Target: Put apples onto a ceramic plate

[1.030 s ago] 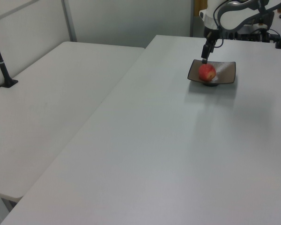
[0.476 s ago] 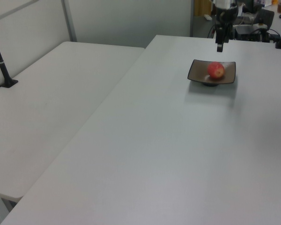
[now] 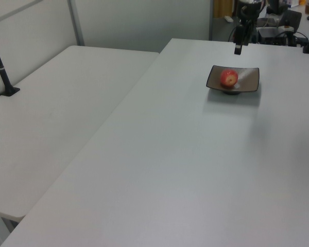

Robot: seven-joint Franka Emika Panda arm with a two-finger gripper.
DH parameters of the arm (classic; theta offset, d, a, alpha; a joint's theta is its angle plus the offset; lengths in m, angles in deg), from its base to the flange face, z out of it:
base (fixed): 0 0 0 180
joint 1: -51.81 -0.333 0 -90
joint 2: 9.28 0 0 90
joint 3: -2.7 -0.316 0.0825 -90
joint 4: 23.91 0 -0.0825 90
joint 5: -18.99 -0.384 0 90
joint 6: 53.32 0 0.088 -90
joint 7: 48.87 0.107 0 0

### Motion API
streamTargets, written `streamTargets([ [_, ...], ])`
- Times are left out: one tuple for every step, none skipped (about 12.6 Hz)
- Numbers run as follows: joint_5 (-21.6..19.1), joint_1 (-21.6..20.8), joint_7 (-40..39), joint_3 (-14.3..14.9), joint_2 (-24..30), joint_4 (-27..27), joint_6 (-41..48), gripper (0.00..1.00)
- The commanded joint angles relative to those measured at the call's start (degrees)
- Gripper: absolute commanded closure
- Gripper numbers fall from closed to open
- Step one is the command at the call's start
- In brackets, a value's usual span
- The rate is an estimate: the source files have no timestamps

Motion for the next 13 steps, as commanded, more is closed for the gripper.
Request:
streamTargets([
  [-0.61, -0.68, 1.16, -2.44, 0.02, -1.22, 0.29, 0.0],
  [-0.61, -0.69, 1.16, -2.7, -0.42, -1.13, 0.03, 0.0],
  [-0.61, -0.6, 1.07, -3.4, -0.68, -0.87, 0.03, 0.0],
  [-0.61, -0.51, 1.07, -4.19, -0.77, -1.04, 0.03, 0.0],
  [-0.61, -0.51, 1.07, -4.55, -0.77, -1.13, -0.15, 0.0],
  [-0.61, -0.51, 1.07, -4.55, -0.86, -0.87, -0.15, 0.0],
  [-0.27, -1.12, 0.98, -4.38, -0.78, -0.78, -0.15, 0.0],
  [-0.18, -2.08, 0.98, -4.03, -0.86, -0.78, -0.15, 0.0],
  [-0.17, -2.27, 0.98, -3.42, -0.78, -0.69, -0.06, 0.0],
  [-0.17, -2.62, 0.89, -2.89, -0.69, -0.78, -0.15, 0.0],
  [-0.17, -4.19, 0.98, -2.1, -0.86, -0.6, 0.02, 0.0],
  [-0.17, -4.98, 0.98, -1.48, -0.69, -0.69, 0.37, 0.0],
  [-0.17, -4.9, 0.98, -1.48, -0.77, -0.6, 0.46, 0.0],
])
